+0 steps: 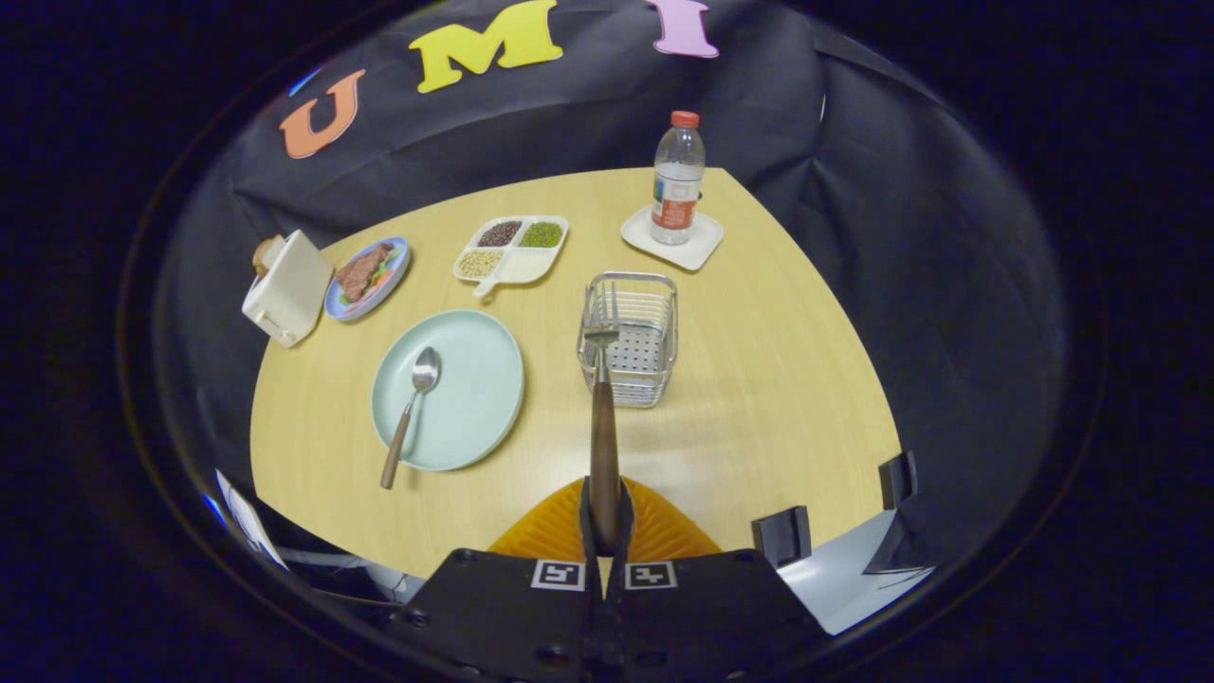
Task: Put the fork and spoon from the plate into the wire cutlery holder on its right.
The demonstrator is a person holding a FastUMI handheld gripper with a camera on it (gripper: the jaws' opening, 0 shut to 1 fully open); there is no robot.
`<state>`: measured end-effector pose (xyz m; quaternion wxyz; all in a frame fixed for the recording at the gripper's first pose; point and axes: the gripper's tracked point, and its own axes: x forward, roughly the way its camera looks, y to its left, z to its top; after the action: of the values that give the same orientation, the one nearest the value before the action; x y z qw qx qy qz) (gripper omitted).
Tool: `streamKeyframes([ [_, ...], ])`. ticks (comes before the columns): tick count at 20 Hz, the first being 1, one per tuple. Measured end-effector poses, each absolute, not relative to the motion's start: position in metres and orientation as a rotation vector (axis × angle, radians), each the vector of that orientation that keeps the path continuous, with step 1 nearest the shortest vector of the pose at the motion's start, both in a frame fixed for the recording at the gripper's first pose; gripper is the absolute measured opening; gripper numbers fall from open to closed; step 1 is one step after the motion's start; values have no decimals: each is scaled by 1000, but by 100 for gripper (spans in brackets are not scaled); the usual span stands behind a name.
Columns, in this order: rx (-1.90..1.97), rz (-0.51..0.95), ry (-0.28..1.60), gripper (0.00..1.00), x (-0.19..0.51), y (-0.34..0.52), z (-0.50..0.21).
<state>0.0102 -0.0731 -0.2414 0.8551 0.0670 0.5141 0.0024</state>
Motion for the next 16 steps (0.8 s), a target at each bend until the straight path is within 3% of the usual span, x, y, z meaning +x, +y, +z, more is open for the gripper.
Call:
streamKeyframes([
  [10,170,-28,1128,5,36,-86,-238],
  [14,142,-34,1072,15,54,-92,-225],
  [16,135,-27,1036,25,59,-91,-215],
])
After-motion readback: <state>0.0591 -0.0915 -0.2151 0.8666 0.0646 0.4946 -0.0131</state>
